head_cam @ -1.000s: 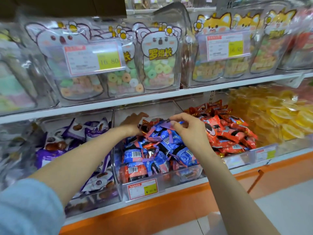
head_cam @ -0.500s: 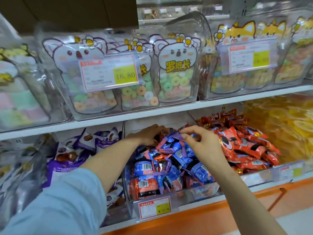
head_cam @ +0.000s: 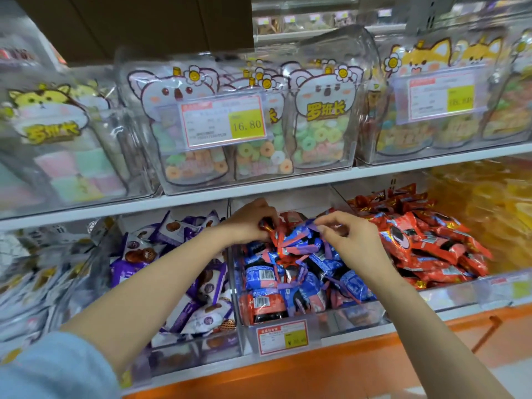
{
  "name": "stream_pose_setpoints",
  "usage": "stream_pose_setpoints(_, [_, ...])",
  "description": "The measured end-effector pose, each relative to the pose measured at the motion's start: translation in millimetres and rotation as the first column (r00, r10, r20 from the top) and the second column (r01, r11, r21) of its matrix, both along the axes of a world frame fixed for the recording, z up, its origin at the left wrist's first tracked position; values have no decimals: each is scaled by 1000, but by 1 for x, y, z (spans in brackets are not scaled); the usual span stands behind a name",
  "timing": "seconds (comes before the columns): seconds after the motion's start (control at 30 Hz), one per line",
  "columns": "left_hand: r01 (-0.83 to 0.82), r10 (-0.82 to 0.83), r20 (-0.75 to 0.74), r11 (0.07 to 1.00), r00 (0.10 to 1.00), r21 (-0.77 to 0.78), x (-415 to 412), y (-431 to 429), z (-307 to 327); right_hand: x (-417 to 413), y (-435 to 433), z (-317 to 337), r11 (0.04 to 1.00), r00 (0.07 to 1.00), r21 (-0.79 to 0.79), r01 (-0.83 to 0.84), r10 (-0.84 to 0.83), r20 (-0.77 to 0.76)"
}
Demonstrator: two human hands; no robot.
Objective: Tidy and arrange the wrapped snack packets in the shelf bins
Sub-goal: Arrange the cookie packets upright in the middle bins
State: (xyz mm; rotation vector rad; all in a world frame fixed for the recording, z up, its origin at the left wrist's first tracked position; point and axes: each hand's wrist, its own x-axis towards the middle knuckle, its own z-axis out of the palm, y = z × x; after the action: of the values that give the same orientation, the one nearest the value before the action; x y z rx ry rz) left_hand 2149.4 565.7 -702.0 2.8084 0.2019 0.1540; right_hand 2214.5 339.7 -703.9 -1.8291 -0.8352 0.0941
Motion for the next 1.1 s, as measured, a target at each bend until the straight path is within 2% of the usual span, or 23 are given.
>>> stream_pose_setpoints(0.17, [37, -37, 180, 999, 983, 8, -40, -1, 6, -5, 8, -1, 995, 997, -58, -80, 80, 2])
stream_pose_setpoints(0.23, [86, -75, 241, 996, 968, -34, -54, -5, 8, -9, 13, -4, 982, 988, -127, -142, 148, 40])
stream_pose_setpoints(0.3, [94, -62, 241, 988, 968, -125, -67, -14, 13, -14, 16, -3, 964, 978, -186, -190, 203, 49])
stream_pose_setpoints(0.4, [57, 4, 195, 950, 981, -308, -77, -27, 19, -21, 21, 0, 941, 949, -137, -309, 297, -102])
stream_pose_setpoints(0.5, [98, 5, 249, 911, 969, -400, -78, -37, 21, -23, 22, 2, 922, 877, -1, -388, 369, -309])
stream_pose_setpoints(0.6, [122, 26, 284, 863, 959, -490, -75, -45, 18, -17, 18, 5, 940, 847, 54, -338, 329, -417])
stream_pose_setpoints(0.73, [39, 174, 288, 793, 942, -608, -66, -56, 9, -9, 9, 4, 962, 859, 77, -263, 270, -436])
stream_pose_setpoints(0.83, [30, 190, 290, 788, 938, -615, -56, -70, 5, -4, -3, 4, 981, 900, 79, -174, 191, -392])
stream_pose_setpoints(0.93, [57, 174, 303, 779, 937, -624, -41, -91, 8, 6, -21, 7, 987, 926, 153, -43, 97, -365])
stream_pose_setpoints(1.1, [128, 127, 351, 776, 928, -618, 4, -128, 14, 30, -56, 6, 934, 947, 255, 252, -184, -264])
